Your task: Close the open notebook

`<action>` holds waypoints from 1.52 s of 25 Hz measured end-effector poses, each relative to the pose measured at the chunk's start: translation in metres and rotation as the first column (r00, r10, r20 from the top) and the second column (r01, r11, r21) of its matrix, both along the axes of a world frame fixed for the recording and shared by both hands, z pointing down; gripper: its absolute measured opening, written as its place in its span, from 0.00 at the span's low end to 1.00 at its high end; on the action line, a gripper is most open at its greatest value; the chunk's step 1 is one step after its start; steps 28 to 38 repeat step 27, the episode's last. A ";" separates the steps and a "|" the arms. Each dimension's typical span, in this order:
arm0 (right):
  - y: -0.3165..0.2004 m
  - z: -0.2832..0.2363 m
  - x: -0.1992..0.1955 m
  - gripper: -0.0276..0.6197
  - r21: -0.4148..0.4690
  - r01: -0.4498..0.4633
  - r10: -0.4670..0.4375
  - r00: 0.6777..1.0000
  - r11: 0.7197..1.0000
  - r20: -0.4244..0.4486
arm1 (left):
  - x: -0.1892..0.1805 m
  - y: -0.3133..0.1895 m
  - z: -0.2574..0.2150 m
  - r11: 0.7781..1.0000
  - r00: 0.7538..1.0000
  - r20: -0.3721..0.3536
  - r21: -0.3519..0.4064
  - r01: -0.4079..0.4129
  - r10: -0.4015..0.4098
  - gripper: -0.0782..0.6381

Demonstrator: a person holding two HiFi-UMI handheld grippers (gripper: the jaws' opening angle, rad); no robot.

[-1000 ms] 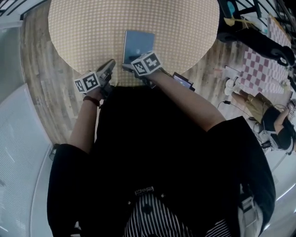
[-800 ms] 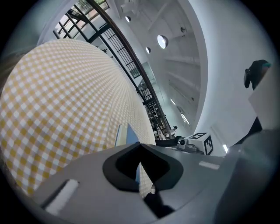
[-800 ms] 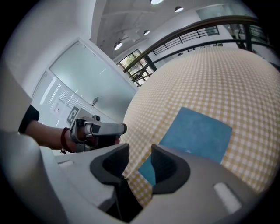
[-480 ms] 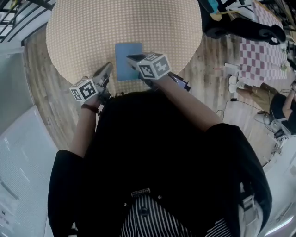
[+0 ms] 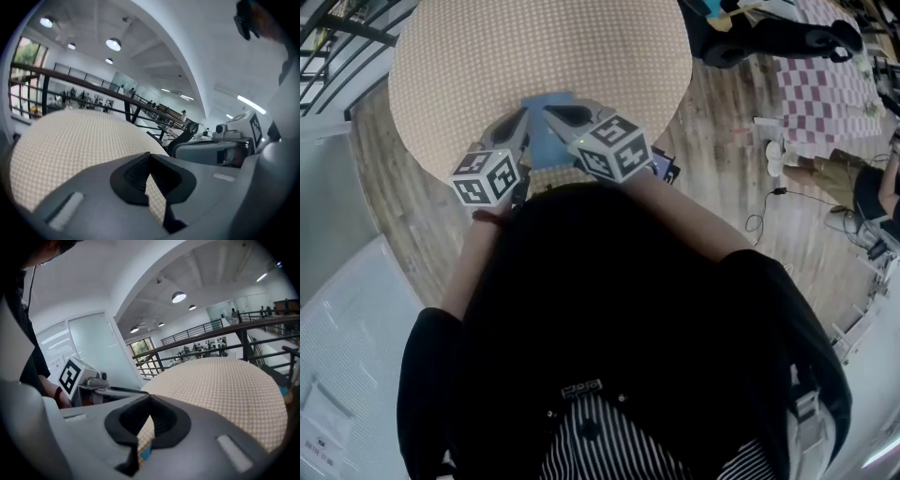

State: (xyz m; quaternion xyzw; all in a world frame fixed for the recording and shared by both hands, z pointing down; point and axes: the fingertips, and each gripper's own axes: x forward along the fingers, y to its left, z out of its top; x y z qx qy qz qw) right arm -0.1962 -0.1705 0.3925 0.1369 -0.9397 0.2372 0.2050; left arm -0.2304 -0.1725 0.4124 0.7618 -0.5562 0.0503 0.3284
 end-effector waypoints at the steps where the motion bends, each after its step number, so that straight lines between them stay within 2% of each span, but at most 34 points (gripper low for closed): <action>1: -0.003 -0.005 0.002 0.05 0.022 -0.010 0.010 1.000 1.000 0.005 | -0.001 -0.005 -0.012 0.999 0.998 0.057 0.041 0.013 -0.015 0.11; 4: -0.011 -0.009 0.008 0.05 0.059 -0.032 0.032 1.000 0.998 0.000 | 0.002 -0.015 -0.040 0.990 0.985 0.168 0.142 0.002 -0.027 0.11; 8: -0.010 -0.006 0.013 0.05 0.048 -0.027 0.027 1.000 0.998 0.000 | 0.009 -0.014 -0.050 0.981 0.973 0.225 0.196 -0.005 -0.040 0.11; 12: -0.007 -0.005 0.014 0.05 0.047 -0.011 0.011 1.000 0.999 -0.003 | 0.018 -0.008 -0.044 0.982 0.972 0.232 0.187 -0.012 -0.033 0.11; 26: 0.010 -0.005 0.005 0.05 0.046 0.042 -0.041 0.999 0.998 -0.017 | 0.006 0.003 -0.042 0.985 0.976 0.211 0.172 0.027 -0.063 0.11; 38: 0.010 -0.005 0.004 0.05 0.047 0.044 -0.043 0.999 0.998 -0.018 | 0.005 0.003 -0.043 0.984 0.975 0.210 0.173 0.028 -0.065 0.11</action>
